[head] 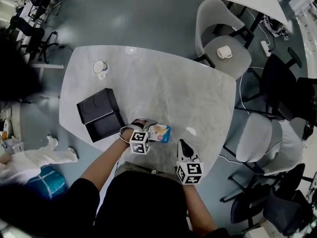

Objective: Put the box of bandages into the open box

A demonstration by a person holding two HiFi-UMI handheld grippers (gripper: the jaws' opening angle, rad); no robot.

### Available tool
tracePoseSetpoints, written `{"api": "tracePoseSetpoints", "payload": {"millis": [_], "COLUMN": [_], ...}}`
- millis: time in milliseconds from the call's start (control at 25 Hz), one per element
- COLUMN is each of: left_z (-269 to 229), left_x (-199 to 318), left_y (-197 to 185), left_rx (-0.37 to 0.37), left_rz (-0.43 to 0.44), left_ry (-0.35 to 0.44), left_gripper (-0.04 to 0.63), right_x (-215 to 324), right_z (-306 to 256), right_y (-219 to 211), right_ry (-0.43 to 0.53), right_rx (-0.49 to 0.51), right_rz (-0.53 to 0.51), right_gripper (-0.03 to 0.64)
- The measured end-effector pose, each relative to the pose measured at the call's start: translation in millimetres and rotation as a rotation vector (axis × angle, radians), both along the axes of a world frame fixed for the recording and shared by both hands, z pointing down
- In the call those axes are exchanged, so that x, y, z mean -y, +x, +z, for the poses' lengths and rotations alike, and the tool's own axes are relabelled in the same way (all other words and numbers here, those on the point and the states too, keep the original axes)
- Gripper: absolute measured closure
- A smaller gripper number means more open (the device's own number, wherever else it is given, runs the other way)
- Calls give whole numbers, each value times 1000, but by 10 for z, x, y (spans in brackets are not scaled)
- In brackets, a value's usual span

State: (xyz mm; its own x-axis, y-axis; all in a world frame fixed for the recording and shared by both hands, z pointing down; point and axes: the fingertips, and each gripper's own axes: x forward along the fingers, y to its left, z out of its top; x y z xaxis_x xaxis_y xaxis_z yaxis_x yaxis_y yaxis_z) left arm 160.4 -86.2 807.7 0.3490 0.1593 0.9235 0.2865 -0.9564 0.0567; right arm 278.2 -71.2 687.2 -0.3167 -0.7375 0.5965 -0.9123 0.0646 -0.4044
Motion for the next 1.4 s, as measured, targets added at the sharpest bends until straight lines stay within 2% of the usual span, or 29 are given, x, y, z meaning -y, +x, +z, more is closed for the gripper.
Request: {"api": "tracePoseSetpoints", "payload": {"millis": [280,520,680,880,1080,1280,1400], "left_z": [-445,-737,-884,-1058,-1212,-1074,-997], "left_x": [113,241,277,350,532,556,584], "left_y": [-245,-766,-1175,-1922,-2640,-3262,-3484], "left_rx": [-76,-151,-188,-239,-282,-258,-272], "left_rz": [-119,-206,-228,-341,-428,-455,-529], "left_ry": [41,87,117,88,111,139,73], "left_gripper": [150,150,150,150,150,150,150], "right_x": [109,229,240,135,178,163,145], "right_z": [3,-186,-324,-549,-810,-985,-1029], "right_y": [-225,-548,-847,-1601,-2307,-2782,-2984], "right_ry": [9,36,48,71,107,144,138], "right_rx": [-5,-56,-80,-108,-137,-166,-174], "right_rz": [-79,-92,-69,-85,-64,19,54], "right_gripper": [603,603,603,603,603,603,603]}}
